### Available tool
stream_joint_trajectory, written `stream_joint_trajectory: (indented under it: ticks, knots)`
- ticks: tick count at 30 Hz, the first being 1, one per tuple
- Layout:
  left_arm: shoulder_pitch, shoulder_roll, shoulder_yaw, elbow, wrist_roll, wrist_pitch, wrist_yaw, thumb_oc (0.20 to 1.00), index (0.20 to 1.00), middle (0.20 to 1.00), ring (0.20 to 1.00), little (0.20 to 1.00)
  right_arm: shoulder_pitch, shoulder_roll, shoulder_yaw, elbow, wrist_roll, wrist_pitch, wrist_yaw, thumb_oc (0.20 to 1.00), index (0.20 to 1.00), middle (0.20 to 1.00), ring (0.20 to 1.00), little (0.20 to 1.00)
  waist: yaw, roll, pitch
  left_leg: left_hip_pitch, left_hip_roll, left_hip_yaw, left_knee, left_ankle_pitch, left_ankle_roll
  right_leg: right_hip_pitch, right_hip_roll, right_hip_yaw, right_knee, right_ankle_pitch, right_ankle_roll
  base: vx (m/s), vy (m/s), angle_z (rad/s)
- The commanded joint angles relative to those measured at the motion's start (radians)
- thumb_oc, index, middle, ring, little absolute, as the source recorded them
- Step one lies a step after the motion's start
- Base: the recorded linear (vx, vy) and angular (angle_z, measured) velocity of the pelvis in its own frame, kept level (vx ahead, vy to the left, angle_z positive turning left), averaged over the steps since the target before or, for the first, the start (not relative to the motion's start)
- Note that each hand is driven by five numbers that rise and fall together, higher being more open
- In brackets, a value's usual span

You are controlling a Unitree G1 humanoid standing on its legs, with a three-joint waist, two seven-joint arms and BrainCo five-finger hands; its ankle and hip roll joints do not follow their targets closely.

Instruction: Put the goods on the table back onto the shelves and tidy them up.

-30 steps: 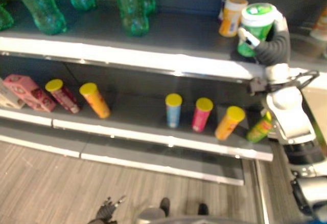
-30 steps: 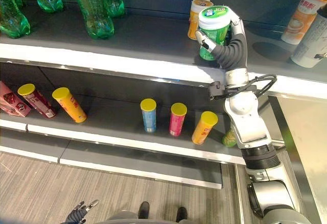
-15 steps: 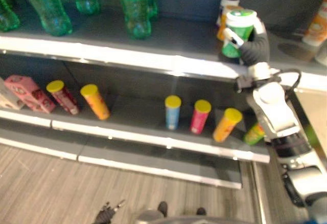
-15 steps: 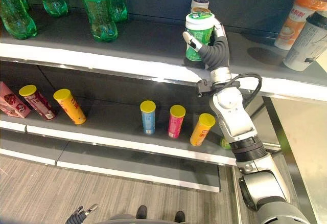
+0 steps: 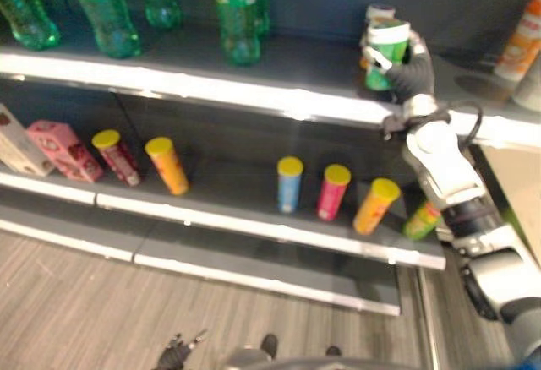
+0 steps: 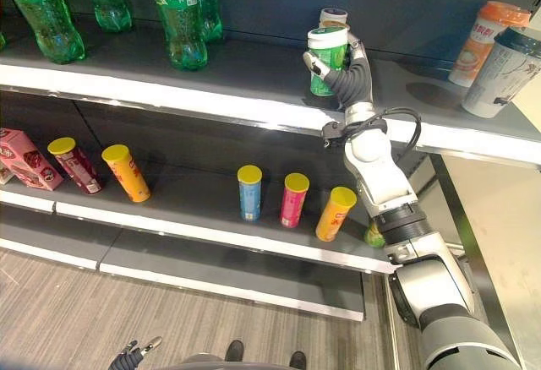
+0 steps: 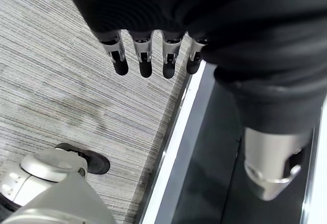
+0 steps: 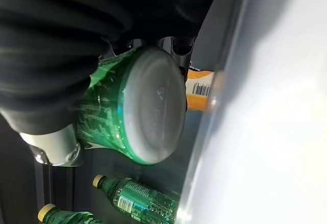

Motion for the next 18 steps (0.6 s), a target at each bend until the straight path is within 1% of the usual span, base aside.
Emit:
stream_joint_trajectory:
  ticks: [1,4,5,6,7,18]
  knots:
    - [-0.068,0.043,-0.038,0.016,-0.016,-0.022,0.018,1.0,1.0,1.0,1.0,1.0,-0.165,-0.022,0.028,0.089,-0.017,0.001,-0.023,0.2,0.2,0.2,0.2,0.2,0.056,-0.015,0.044,0.023,0.086,-0.093,0.001,-0.099,-0.057,0.061,-0.076,-0.024,0.009,-0.06,0.052,0.0,0.0,0.0]
    - [-0.073,0.043,-0.041,0.019,-0.018,-0.021,0.019,1.0,1.0,1.0,1.0,1.0,-0.171,-0.016,0.031,0.099,-0.013,0.001,-0.024,0.2,0.2,0.2,0.2,0.2,0.054,-0.014,0.044,0.019,0.086,-0.095,-0.001,-0.097,-0.058,0.057,-0.075,-0.022,0.009,-0.061,0.05,0.0,0.0,-0.01]
    - [-0.074,0.043,-0.041,0.019,-0.018,-0.02,0.021,1.0,1.0,1.0,1.0,1.0,-0.172,-0.014,0.03,0.101,-0.013,0.002,-0.026,0.379,0.379,0.379,0.379,0.379,0.054,-0.013,0.046,0.018,0.085,-0.095,-0.001,-0.097,-0.058,0.056,-0.075,-0.022,0.009,-0.061,0.05,0.0,0.0,0.0]
    - [-0.074,0.043,-0.041,0.02,-0.016,-0.02,0.021,1.0,1.0,1.0,1.0,1.0,-0.174,-0.013,0.031,0.104,-0.012,0.002,-0.026,0.799,0.799,0.799,0.799,0.799,0.055,-0.013,0.046,0.017,0.086,-0.095,-0.001,-0.097,-0.058,0.055,-0.075,-0.022,0.009,-0.061,0.05,0.0,0.0,0.0]
    - [-0.074,0.044,-0.04,0.02,-0.017,-0.02,0.021,1.0,1.0,1.0,1.0,1.0,-0.175,-0.013,0.031,0.103,-0.011,0.002,-0.029,1.0,1.0,1.0,1.0,1.0,0.055,-0.013,0.047,0.017,0.086,-0.095,-0.001,-0.096,-0.058,0.054,-0.075,-0.022,0.009,-0.06,0.05,0.0,0.0,0.0]
    - [-0.08,0.042,-0.038,0.028,-0.015,-0.019,0.026,1.0,1.0,1.0,1.0,1.0,-0.172,-0.012,0.027,0.087,-0.007,-0.001,-0.032,1.0,1.0,1.0,1.0,1.0,0.049,-0.006,0.053,0.012,0.083,-0.099,-0.001,-0.095,-0.057,0.046,-0.076,-0.019,0.009,-0.059,0.05,0.0,0.001,-0.01]
